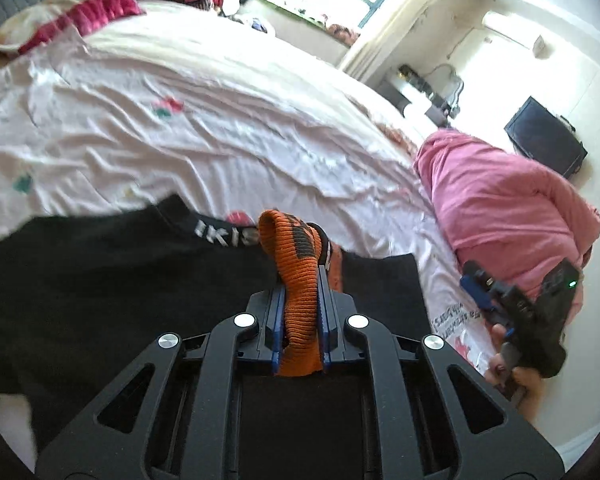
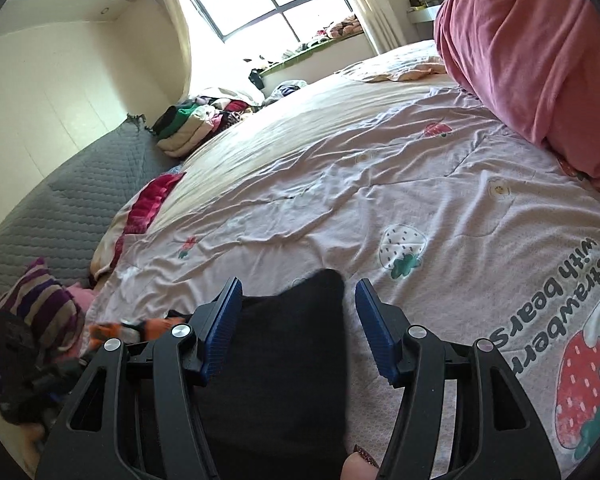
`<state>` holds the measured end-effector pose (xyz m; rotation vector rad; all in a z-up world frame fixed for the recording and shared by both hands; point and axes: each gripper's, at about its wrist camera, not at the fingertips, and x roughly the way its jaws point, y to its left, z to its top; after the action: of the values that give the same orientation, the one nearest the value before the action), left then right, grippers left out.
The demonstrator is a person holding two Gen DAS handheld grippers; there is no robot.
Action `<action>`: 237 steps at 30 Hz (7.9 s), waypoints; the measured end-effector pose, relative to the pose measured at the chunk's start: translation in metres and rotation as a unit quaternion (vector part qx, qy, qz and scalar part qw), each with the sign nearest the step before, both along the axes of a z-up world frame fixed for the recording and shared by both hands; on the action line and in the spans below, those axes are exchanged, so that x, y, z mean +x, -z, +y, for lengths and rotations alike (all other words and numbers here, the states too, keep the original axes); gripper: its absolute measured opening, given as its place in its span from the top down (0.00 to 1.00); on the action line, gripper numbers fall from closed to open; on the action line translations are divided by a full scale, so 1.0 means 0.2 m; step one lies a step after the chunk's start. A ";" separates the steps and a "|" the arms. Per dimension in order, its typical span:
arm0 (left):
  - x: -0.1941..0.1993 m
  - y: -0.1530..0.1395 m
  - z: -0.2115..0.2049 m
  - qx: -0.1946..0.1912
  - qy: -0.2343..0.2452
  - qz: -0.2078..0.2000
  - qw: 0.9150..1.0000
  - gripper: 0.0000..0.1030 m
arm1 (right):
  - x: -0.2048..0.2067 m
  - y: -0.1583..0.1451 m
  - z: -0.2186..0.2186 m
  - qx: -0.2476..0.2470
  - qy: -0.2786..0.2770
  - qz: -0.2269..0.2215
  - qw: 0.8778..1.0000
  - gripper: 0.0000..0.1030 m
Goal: Fold small clothes
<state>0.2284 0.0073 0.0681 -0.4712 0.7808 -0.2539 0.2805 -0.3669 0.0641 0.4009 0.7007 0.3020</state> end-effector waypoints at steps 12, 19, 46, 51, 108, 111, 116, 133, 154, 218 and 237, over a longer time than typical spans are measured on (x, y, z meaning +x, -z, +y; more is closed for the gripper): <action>-0.14 0.00 0.17 0.042 -0.037 0.007 0.998 0.95 | -0.01 0.02 0.15 -0.043 -0.024 -0.002 0.999 0.44; -0.18 0.03 0.25 0.074 -0.081 0.003 0.994 0.78 | -0.05 0.06 0.32 -0.109 -0.062 -0.011 0.992 0.44; -0.20 0.37 0.28 0.155 -0.058 0.078 0.983 0.52 | -0.13 0.37 0.84 -0.218 -0.192 0.054 0.955 0.32; -0.28 0.29 0.32 0.156 -0.070 0.059 0.983 0.36 | -0.17 0.31 0.86 -0.205 -0.198 0.030 0.958 0.21; -0.99 0.31 1.33 0.098 -0.334 0.097 0.933 0.09 | -0.59 0.05 1.77 -0.169 -0.306 -0.052 0.936 0.05; -1.00 0.33 1.38 0.093 -0.345 0.106 0.928 0.09 | -0.62 0.06 1.82 -0.169 -0.313 -0.052 0.933 0.05; -1.03 0.36 1.45 0.076 -0.353 0.121 0.925 0.09 | -0.67 0.06 1.89 -0.167 -0.328 -0.054 0.928 0.05; -1.06 0.49 1.66 0.016 -0.430 0.105 0.897 0.09 | -0.71 0.12 1.94 -0.158 -0.334 -0.045 0.928 0.05; -1.02 0.24 1.54 -0.025 -0.390 -0.008 0.920 0.96 | -0.68 0.12 1.68 -0.124 -0.269 -0.030 0.955 0.05; -0.39 0.20 0.29 -0.013 -0.012 -0.007 1.000 0.48 | -0.59 0.20 0.70 -0.080 -0.008 0.024 0.996 0.05; -0.50 0.01 0.63 0.102 -0.152 -0.030 0.983 0.09 | -0.52 0.43 1.32 -0.079 -0.173 0.086 0.978 0.63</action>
<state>0.1283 0.1336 0.0657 -0.3804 0.6584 0.0950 0.1771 -0.1025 -0.0215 0.1520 0.9593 0.5401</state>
